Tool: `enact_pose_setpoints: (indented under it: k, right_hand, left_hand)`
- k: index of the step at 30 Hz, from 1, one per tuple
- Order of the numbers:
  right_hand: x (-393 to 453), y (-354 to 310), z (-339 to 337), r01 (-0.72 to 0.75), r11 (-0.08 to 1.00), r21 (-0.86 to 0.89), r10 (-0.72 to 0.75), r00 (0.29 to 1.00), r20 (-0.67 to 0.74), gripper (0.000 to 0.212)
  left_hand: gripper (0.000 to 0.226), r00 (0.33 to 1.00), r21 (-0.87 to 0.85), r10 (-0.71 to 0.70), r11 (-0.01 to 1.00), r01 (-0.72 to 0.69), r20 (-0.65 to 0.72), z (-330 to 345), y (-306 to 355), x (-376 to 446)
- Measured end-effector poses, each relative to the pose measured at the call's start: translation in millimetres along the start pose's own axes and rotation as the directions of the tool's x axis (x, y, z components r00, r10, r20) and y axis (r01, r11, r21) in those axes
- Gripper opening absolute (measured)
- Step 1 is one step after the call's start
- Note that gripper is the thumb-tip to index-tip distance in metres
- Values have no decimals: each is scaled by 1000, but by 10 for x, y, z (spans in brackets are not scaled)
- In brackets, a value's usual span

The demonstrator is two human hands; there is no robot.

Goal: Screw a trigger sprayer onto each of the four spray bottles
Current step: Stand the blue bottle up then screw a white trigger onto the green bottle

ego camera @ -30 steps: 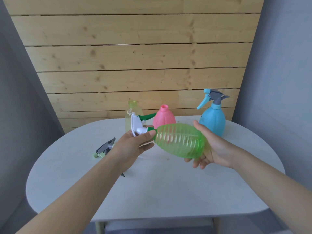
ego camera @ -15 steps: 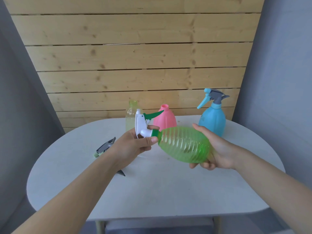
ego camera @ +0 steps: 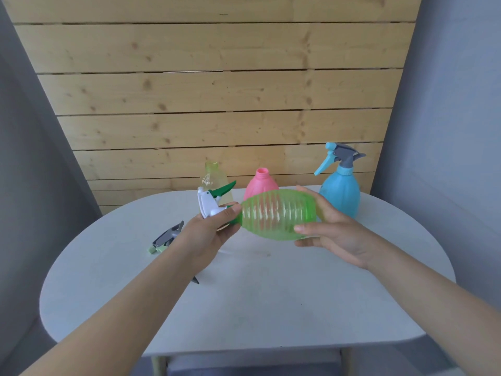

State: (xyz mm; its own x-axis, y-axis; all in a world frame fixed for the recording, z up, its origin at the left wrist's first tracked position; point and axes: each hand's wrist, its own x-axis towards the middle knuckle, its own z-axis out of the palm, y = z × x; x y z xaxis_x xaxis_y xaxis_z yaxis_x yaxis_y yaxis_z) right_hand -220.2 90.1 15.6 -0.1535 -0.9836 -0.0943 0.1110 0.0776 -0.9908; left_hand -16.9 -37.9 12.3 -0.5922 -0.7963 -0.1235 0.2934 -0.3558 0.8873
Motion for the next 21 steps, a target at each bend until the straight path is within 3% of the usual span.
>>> enact_pose_setpoints:
  k: [4,7,9,11,14,18,21]
  right_hand:
    - [-9,-54,-13,-38,992,-122,27,995,-92,63]
    - [-11,-84,-35,-132,968,-215,94,979,-181,64]
    - [-30,-74,-48,-120,963,-243,87,986,-143,73]
    - [-49,-48,-33,-67,974,-215,45,994,-104,77]
    - [-42,-62,18,-8,988,-155,-9,994,-107,65]
    - [-20,-91,53,-19,991,-133,0,990,-141,39]
    - [-4,-47,62,-70,991,-118,50,985,-167,40]
  left_hand:
    - [17,995,18,16,1000,-18,94,-2,25,-16]
    - [26,992,31,3,999,-7,129,-12,9,-23]
    - [27,990,49,14,999,-20,138,-20,-13,-19]
    - [28,990,59,20,998,-28,137,-17,-16,-17]
    - [30,991,51,7,999,-14,131,3,6,-19]
    - [26,992,68,19,997,-28,127,44,26,-29]
    - [28,994,89,18,996,-28,112,49,19,-31]
